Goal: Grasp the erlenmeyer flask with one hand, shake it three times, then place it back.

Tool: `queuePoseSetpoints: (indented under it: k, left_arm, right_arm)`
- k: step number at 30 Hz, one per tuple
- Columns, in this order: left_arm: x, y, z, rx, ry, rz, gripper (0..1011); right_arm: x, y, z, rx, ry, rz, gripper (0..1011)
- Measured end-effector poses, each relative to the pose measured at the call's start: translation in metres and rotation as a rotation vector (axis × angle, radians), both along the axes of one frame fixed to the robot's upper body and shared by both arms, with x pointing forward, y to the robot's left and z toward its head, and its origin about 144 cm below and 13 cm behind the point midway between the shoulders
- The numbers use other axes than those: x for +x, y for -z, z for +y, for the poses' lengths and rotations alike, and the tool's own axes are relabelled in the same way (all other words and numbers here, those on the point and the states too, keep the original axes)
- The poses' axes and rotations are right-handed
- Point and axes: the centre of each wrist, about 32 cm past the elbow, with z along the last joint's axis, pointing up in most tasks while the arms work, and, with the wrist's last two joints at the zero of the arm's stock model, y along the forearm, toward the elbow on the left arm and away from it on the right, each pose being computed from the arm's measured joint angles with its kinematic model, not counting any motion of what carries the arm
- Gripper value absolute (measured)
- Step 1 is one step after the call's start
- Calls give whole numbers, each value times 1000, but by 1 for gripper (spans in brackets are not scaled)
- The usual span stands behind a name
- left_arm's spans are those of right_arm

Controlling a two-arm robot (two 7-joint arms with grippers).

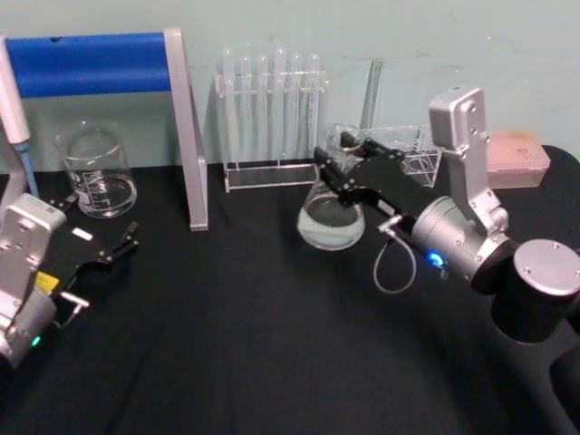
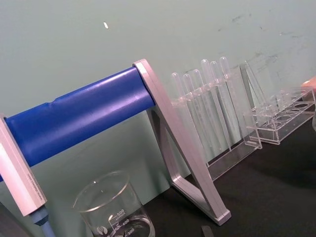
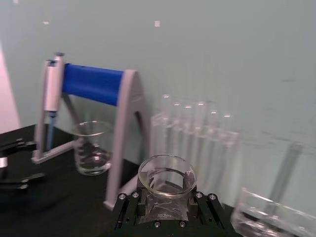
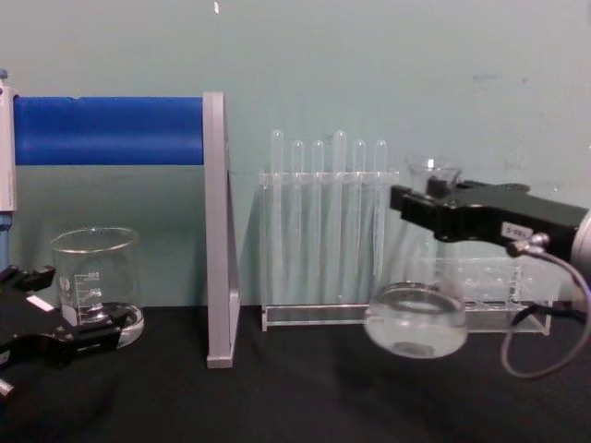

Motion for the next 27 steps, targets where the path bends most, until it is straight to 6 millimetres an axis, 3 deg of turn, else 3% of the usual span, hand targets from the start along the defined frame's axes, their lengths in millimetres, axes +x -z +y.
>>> queuePoseSetpoints:
  k: [16, 27]
  left_arm:
    - [0, 0, 0, 0, 0, 0, 1001]
    - [0, 0, 0, 0, 0, 0, 1001]
  right_arm:
    - [-26, 1, 32, 2, -223, 18, 450]
    - [-37, 1, 43, 3, -318, 25, 450]
